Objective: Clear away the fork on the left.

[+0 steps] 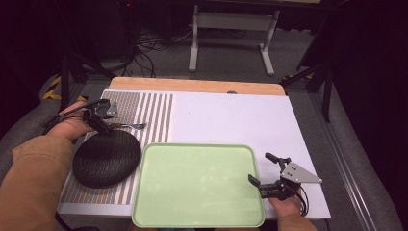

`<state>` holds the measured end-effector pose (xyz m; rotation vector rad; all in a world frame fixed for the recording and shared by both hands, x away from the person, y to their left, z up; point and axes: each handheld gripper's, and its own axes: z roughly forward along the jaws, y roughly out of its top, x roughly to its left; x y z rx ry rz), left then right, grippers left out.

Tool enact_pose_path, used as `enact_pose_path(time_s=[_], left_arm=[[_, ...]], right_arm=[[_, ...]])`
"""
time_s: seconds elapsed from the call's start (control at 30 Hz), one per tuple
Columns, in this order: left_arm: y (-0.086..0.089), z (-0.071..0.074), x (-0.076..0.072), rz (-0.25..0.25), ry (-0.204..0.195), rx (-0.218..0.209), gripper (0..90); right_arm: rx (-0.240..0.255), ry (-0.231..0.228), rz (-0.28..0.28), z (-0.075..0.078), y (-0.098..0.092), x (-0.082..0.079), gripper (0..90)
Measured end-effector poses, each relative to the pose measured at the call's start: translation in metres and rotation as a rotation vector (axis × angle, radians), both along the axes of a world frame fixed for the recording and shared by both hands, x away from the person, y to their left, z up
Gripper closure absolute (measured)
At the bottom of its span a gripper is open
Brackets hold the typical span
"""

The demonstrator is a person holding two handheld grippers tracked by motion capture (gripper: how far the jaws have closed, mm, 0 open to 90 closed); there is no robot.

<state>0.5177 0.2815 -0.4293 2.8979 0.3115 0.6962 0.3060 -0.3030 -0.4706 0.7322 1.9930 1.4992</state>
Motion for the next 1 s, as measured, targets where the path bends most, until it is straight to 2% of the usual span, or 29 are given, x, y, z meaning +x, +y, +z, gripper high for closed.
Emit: enact_pose_path(time_s=[0.13, 0.33, 0.4, 0.47, 0.5, 0.6, 0.77, 1.0], left_arm=[[0.0, -0.003, 0.004, 0.006, 0.006, -0.002, 37.4], [0.004, -0.008, 0.012, 0.02, 0.051, -0.051, 38.8], [0.004, -0.011, 0.016, 0.019, 0.074, -0.045, 38.8], [0.006, -0.012, 0.02, 0.019, 0.089, -0.067, 38.3], [0.006, -0.012, 0.021, 0.018, 0.085, -0.061, 39.5], [0.004, -0.015, 0.025, 0.008, 0.113, -0.055, 42.1], [0.0, -0.021, 0.028, -0.001, 0.134, -0.03, 45.4], [0.002, -0.021, 0.029, 0.009, 0.152, -0.045, 47.1]], right_arm=[[0.001, 0.002, 0.001, 0.0, 0.0, 0.0, 2.5], [0.008, -0.001, -0.002, 0.0, -0.001, 0.0, 2.5], [0.009, 0.0, -0.003, 0.0, -0.001, 0.0, 2.4], [0.012, 0.0, -0.006, 0.0, -0.001, 0.0, 2.4], [0.013, 0.001, -0.008, 0.0, -0.002, 0.0, 2.5], [0.015, 0.003, -0.01, -0.001, -0.002, 0.0, 2.4], [0.018, 0.008, -0.013, -0.001, -0.002, 0.0, 2.4], [0.016, 0.01, -0.009, -0.001, -0.002, 0.001, 2.5]])
